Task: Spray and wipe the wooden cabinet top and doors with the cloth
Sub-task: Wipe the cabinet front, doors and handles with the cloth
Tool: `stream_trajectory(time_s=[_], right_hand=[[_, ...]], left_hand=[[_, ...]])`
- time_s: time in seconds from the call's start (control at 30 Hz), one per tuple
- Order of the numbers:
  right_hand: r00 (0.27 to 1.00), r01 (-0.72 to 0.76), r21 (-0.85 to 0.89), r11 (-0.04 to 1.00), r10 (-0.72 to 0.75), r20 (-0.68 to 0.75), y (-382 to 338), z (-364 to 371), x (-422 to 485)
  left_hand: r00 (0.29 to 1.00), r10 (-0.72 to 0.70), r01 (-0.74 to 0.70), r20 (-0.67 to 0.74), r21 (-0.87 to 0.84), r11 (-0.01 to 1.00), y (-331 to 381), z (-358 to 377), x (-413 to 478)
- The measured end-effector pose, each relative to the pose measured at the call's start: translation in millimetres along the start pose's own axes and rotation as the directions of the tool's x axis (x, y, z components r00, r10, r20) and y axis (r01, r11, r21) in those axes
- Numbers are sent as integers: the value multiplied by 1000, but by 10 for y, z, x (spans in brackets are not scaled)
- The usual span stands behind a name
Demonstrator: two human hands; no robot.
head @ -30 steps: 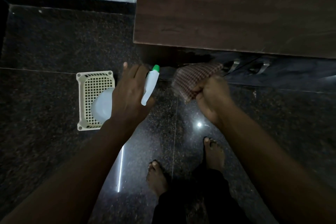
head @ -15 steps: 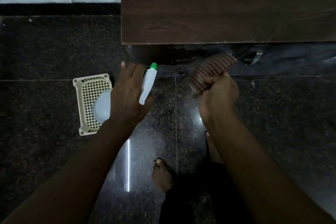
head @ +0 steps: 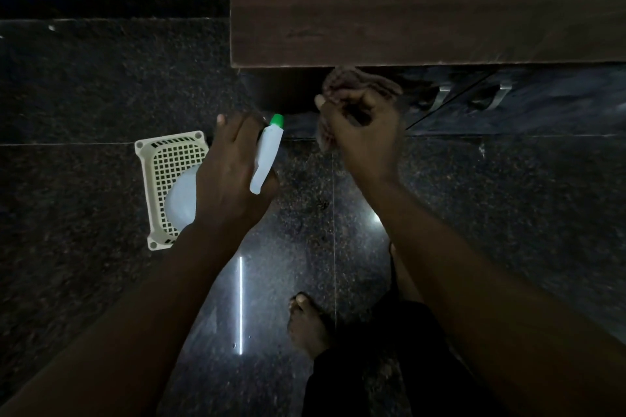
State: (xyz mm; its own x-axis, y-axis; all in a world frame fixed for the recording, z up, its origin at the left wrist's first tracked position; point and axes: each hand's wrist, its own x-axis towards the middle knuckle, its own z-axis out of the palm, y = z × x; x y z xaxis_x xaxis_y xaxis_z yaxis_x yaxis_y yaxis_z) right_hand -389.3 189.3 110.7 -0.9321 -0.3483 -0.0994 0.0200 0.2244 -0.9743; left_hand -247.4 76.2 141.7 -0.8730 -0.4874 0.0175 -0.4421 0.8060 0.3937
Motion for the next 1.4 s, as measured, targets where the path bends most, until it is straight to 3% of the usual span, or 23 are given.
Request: stream_trajectory(time_s=[0.1,0.27,0.43,0.53,0.73,0.9,1.07,1.23,1.3,1.4], right_hand=[[965,237,-289,927,-191,179,94,24,81],[916,365,-355,861,-263,304,80,-77,238],[949,304,-404,863,-237,208,135,-433,322],[938,344,-405,847,-295,181,126,-624,364],[872,467,-377,800,-348,344,-56,-261,336],[837,505,-388,771,-327,439,-120,-46,317],[895,441,-442,781,-344,285,-122,-582,415],[923,385,-447,808,-346,168,-134,-970,453],[921,390,-451,803,-343,186,-154,-898,451],[885,456,-463,761,-333,324,-144,-649,437]], left_hand=[[1000,2,-3,-22,-55,998,43,-26,-20],[1000,15,-16,-22,-66,998,68,-53,-11],[998,24,-28,-66,-62,998,28,-41,41],[998,25,-28,-51,-68,997,-8,-36,70],[997,31,-36,-69,-80,996,58,-45,55],[986,153,-150,-66,58,987,120,-57,56],[997,43,-47,-70,-68,997,95,-16,77],[995,37,-51,-93,-156,986,127,27,97],[997,20,-33,-80,-160,987,124,54,96],[998,27,-35,-61,-130,991,146,73,112]])
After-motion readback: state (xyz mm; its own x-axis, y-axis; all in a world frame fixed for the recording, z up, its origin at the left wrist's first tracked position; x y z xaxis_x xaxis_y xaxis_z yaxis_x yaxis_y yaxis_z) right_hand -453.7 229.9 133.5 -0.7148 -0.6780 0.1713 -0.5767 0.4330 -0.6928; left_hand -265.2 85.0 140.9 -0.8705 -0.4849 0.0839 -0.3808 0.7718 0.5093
